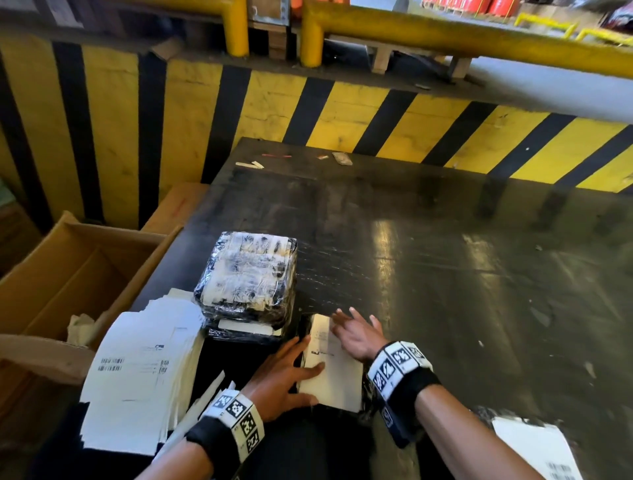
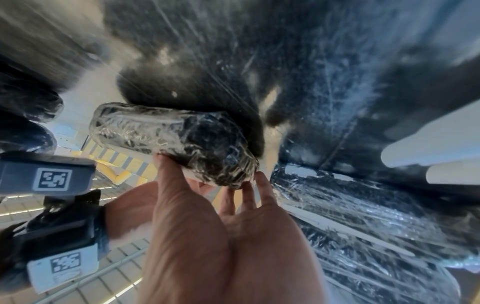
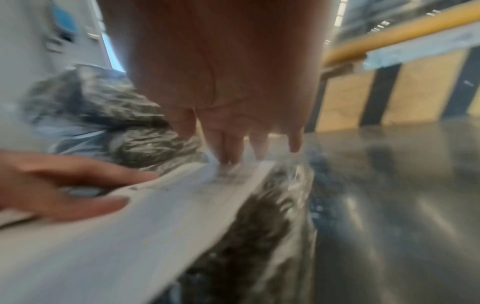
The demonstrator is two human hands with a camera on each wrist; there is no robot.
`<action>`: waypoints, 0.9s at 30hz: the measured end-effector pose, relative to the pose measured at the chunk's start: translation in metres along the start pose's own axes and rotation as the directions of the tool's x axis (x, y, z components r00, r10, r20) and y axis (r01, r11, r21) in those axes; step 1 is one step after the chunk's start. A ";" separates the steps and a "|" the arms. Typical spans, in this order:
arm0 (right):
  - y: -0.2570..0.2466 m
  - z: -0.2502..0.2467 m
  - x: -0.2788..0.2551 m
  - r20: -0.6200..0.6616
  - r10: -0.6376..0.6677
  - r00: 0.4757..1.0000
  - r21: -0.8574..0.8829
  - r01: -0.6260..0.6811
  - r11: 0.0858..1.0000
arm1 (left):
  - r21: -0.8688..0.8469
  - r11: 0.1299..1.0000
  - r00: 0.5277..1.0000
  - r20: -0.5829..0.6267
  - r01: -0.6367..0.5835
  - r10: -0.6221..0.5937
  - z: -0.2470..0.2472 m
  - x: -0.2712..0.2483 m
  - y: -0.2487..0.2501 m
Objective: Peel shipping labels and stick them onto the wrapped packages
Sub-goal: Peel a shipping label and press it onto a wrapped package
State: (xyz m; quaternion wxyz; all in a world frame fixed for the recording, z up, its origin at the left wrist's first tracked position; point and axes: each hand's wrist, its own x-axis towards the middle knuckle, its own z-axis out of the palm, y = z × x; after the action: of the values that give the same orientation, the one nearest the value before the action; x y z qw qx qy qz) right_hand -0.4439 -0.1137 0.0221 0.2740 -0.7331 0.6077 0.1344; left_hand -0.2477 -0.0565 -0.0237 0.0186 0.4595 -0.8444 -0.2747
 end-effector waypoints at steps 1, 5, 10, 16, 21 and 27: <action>0.001 0.003 -0.003 -0.026 -0.043 0.999 -0.070 0.041 0.997 | -0.007 1.000 1.000 -0.005 0.005 -0.005 0.000 0.000 0.000; -0.004 0.018 -0.013 -0.119 -0.195 0.974 -0.248 0.161 0.955 | 0.003 1.000 1.000 0.020 0.018 -0.018 0.000 0.000 0.001; -0.015 0.007 0.011 -0.119 -0.180 0.976 -0.285 0.141 0.948 | 0.022 1.000 1.000 0.014 -0.001 0.001 -0.002 0.001 0.001; -0.010 0.005 0.005 -0.071 -0.152 0.986 -0.260 0.129 0.957 | 0.049 0.999 1.000 0.019 0.009 -0.010 -0.004 0.002 0.001; 0.028 0.037 -0.044 -0.151 -0.155 0.976 -0.239 0.116 0.964 | 0.047 0.998 0.998 0.053 0.042 -0.044 -0.004 0.003 0.001; 0.039 0.043 -0.059 -0.221 -0.117 0.968 -0.265 0.056 0.963 | 0.114 0.991 0.993 0.096 0.064 -0.075 -0.012 0.003 0.008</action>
State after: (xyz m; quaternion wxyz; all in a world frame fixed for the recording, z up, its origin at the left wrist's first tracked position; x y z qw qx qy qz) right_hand -0.4888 -0.0457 0.0094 0.1085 -0.7992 0.5805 0.1121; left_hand -0.2525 -0.0604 -0.0103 -0.0588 0.4748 -0.8417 -0.2503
